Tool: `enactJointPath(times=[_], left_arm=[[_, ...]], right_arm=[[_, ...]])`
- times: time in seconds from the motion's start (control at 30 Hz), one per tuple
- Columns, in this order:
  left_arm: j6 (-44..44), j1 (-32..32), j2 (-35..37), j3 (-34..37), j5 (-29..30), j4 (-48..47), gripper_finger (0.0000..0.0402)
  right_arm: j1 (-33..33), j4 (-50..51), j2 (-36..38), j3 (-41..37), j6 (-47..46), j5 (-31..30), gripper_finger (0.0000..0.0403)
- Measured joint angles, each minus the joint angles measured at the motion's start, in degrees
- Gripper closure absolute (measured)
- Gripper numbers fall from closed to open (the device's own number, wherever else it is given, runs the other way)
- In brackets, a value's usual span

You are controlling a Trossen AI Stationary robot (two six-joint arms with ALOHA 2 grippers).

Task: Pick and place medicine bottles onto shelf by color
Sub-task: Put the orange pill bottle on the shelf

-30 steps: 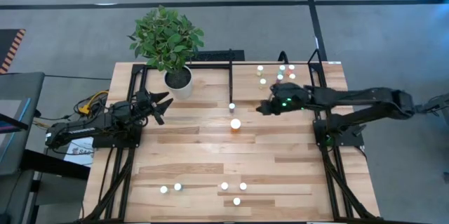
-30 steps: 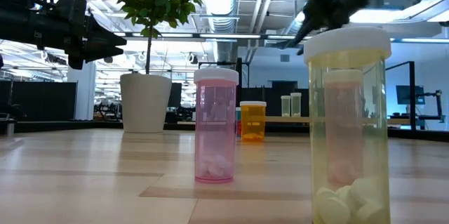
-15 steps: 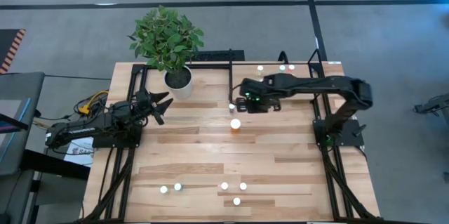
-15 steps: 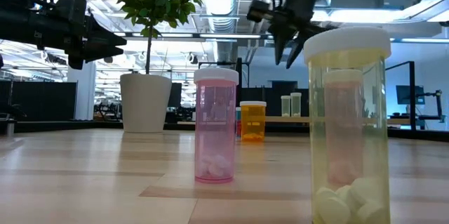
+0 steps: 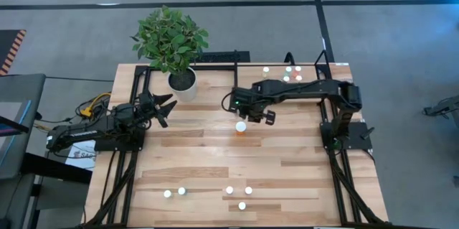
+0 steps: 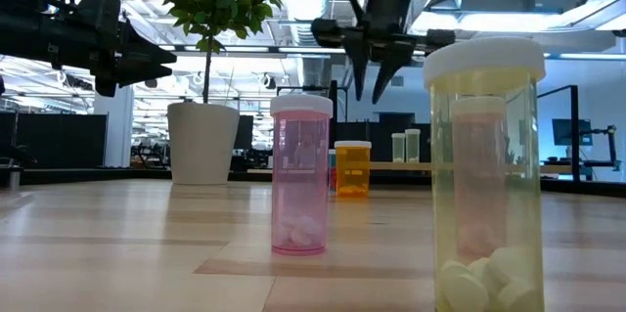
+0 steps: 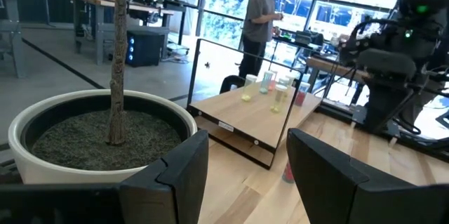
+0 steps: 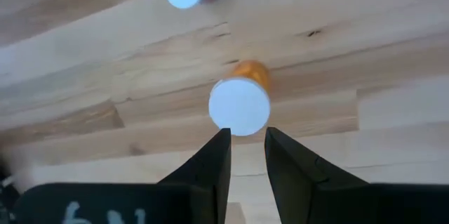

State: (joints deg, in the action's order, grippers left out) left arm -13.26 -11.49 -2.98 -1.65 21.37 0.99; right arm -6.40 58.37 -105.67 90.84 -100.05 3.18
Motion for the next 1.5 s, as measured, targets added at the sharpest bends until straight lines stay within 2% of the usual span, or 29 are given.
enactJointPath(times=[0.13,0.47,0.7,0.87,1.13,1.37,1.5], left_arm=[[0.0,0.0,0.0,0.0,0.0,0.0,0.0220],[0.0,0.0,0.0,0.0,0.0,0.0,0.0220],[0.0,0.0,0.0,0.0,0.0,0.0,0.0220],[0.0,0.0,0.0,0.0,0.0,0.0,0.0220],[0.0,0.0,0.0,0.0,0.0,0.0,0.0220],[0.0,0.0,0.0,0.0,0.0,0.0,0.0220],[0.0,0.0,0.0,0.0,0.0,0.0,0.0220]], right_arm=[[0.5,0.2,-1.9,2.3,-0.7,0.0,0.0272],[1.2,3.3,-5.5,5.3,-3.2,0.3,0.0118],[1.7,2.2,-7.1,5.5,-3.1,-0.9,0.0063],[1.8,1.9,-9.5,5.4,-3.0,-0.6,0.0042],[1.4,1.1,-12.0,5.3,-2.1,0.0,0.0033],[1.0,0.3,-14.2,5.3,-1.8,0.6,0.0038],[0.6,-0.6,-14.7,5.3,-0.9,0.7,0.0058]])
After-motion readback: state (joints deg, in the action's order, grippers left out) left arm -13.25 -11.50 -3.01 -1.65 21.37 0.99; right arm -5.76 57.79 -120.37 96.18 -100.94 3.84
